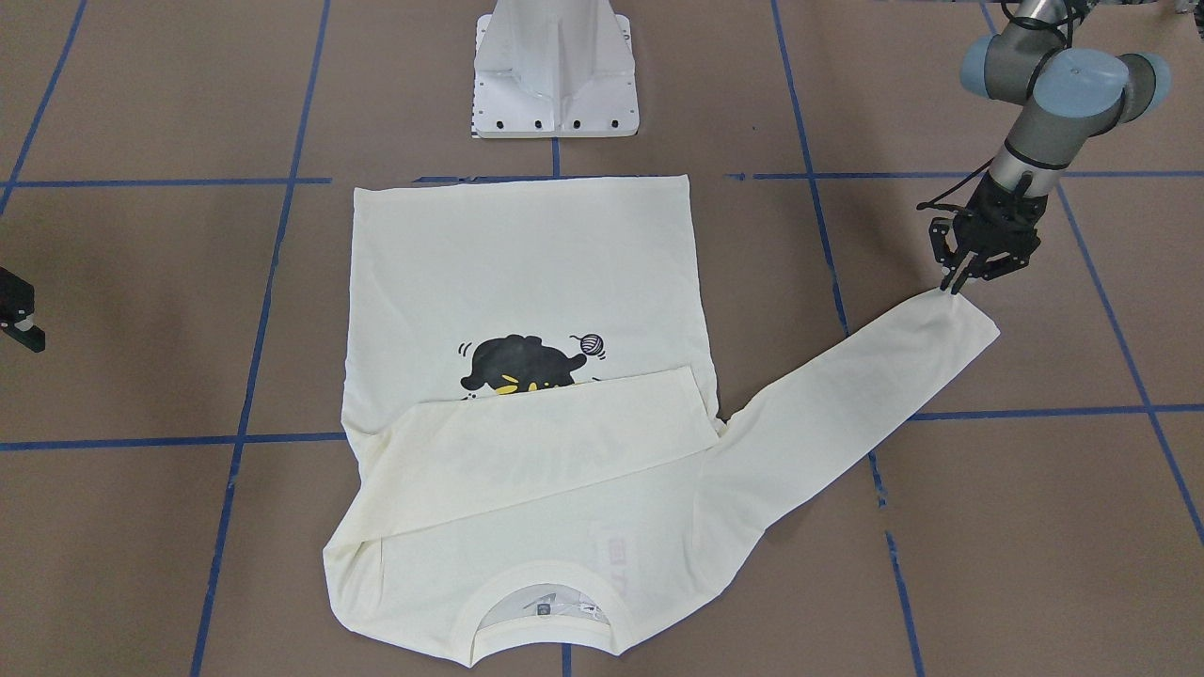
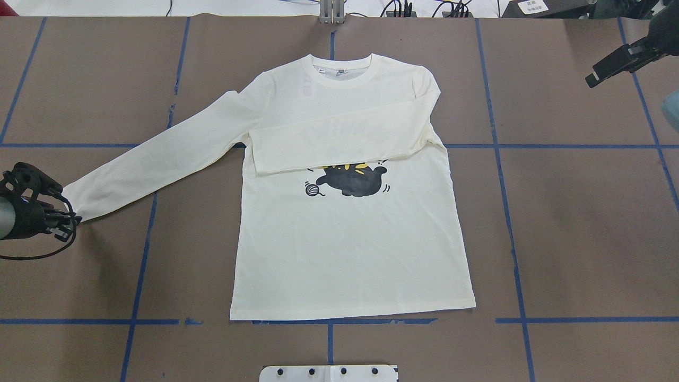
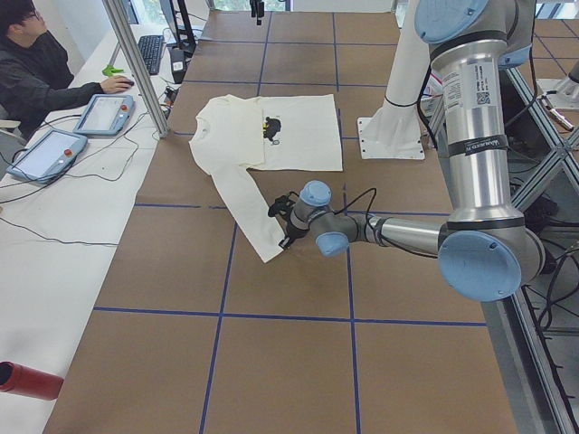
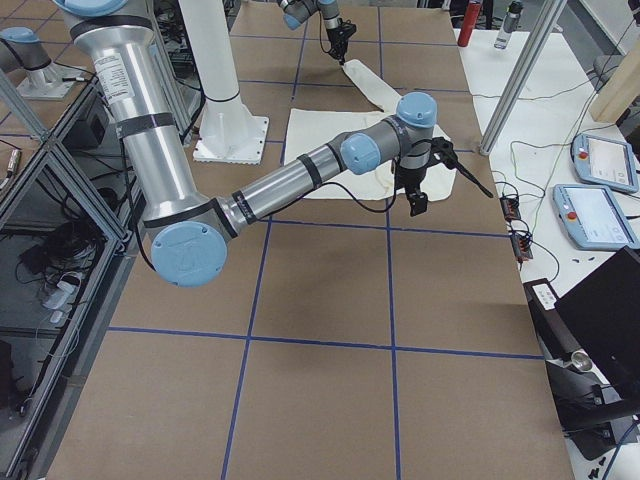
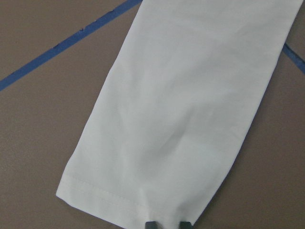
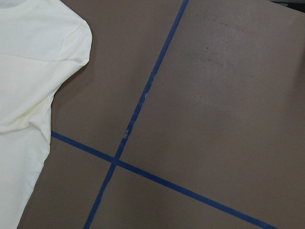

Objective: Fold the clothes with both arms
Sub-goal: 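Lower the left gripper to the other sleeve cuff while the right gripper withdraws, then grasp the cuff with the left gripper and fold it across the shirt body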

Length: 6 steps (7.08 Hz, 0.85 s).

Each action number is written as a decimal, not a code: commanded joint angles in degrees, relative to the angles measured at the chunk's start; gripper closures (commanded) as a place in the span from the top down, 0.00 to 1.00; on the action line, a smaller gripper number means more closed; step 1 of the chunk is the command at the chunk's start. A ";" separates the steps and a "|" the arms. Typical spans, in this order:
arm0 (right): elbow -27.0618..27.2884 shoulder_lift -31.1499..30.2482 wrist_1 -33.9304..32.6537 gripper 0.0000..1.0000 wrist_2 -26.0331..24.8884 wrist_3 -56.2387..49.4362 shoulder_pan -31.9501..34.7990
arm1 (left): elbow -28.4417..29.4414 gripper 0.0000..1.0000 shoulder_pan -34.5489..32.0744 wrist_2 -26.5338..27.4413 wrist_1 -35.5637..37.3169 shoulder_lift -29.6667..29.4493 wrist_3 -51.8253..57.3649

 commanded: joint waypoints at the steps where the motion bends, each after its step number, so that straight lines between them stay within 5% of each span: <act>1: -0.50 -0.25 -0.03 1.00 -0.32 -0.02 -0.04 | -3.31 0.00 -0.26 0.16 -0.22 -0.19 0.04; 3: -0.42 -1.22 0.06 1.00 -0.32 0.07 0.22 | -7.98 0.00 -5.23 -0.53 2.30 -4.72 -0.31; 6: -0.33 -1.39 0.06 1.00 -0.32 0.16 0.49 | -9.49 0.00 -10.01 -0.71 29.41 -27.81 -1.53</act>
